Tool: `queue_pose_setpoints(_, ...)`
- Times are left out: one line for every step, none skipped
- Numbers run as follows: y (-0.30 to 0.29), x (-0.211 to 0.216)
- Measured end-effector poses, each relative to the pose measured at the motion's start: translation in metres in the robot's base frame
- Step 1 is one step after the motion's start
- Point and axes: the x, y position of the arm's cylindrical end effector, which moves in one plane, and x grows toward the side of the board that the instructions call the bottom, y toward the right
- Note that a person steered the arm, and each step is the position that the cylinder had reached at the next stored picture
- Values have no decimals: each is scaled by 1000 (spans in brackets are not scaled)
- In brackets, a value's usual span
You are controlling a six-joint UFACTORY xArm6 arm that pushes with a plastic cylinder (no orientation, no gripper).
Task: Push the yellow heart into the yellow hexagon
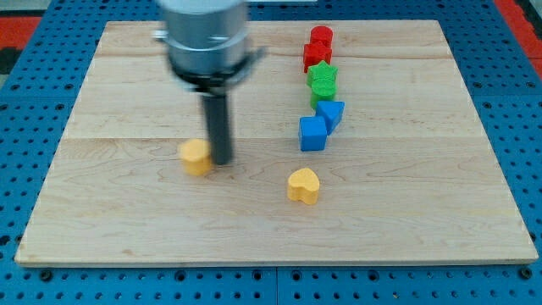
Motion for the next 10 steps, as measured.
queue_pose_setpoints(-29, -2)
queue_pose_setpoints(41, -15)
queue_pose_setpoints(135, -12)
queue_pose_setpoints(196, 10)
queue_pose_setpoints(160, 67)
queue_pose_setpoints(80, 57)
queue_pose_setpoints(5, 50)
queue_pose_setpoints(-14, 67)
queue_pose_setpoints(-74, 41)
queue_pose_setpoints(-66, 36)
